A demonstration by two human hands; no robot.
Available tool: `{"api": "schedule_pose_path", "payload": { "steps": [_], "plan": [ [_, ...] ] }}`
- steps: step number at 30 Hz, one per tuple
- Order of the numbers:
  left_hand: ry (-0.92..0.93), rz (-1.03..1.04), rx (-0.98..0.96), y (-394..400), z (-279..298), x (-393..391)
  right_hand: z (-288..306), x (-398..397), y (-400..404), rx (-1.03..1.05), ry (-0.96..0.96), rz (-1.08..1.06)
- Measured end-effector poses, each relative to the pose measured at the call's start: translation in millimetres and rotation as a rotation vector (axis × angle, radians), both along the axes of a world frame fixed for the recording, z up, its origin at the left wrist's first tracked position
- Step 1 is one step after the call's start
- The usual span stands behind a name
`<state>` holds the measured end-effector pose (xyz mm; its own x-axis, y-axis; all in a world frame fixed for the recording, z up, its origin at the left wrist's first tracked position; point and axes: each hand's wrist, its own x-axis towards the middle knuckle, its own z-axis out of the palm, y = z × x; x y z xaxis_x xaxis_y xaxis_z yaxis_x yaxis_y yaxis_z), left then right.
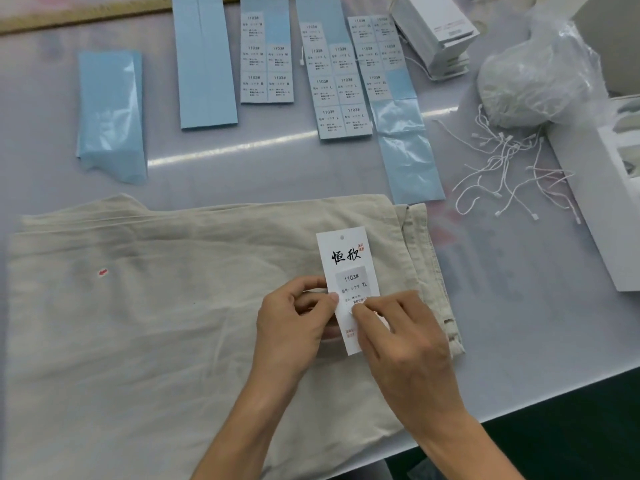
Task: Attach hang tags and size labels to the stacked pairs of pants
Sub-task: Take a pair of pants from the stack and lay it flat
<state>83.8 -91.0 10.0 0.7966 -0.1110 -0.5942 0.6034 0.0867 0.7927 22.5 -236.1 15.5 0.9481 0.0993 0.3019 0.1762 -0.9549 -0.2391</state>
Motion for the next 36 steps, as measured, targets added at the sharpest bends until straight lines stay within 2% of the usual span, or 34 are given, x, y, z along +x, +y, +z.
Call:
{"api": "schedule_pose_path", "payload": {
  "steps": [4,7,9,12,14,17,22,25,28,30,34,36],
  "plan": [
    [-0.027,-0.028,0.06,-1,-2,1,-3,-1,3,-0.031,0.071,0.041],
    [-0.076,-0.03,0.187,-7,-6,-1,-3,-3,2,0.098,0.108,0.073],
    [-0.147,-0.019,0.215,-9,-6,-3,1,-2,2,0.326,0.135,-0.072],
    [-0.22,-0.066,0.076,-8,0,-11,12,9,4,0.902,0.294,-0.466],
    [-0.23,-0.102,-0.019,-4,4,-16,18,20,5,1.249,0.415,-0.515],
    [-0.202,-0.135,-0.038,3,5,-23,21,27,12,1.424,0.394,-0.508],
    [-0.159,-0.217,-0.1,18,7,-26,14,24,25,1.511,0.358,-0.625],
    [-0.141,-0.248,-0.093,25,9,-20,10,20,29,1.42,0.406,-0.571],
    [-0.174,-0.187,0.056,28,5,-14,9,17,34,1.35,0.467,-0.456],
    [-0.181,-0.155,0.138,26,3,-15,8,17,29,1.25,0.429,-0.437],
    [-0.231,-0.187,0.318,23,-2,-19,10,25,-8,1.024,0.147,-0.573],
    [-0.351,-0.289,0.555,18,-6,-21,10,32,-35,0.901,0.043,-0.607]
  ]
}}
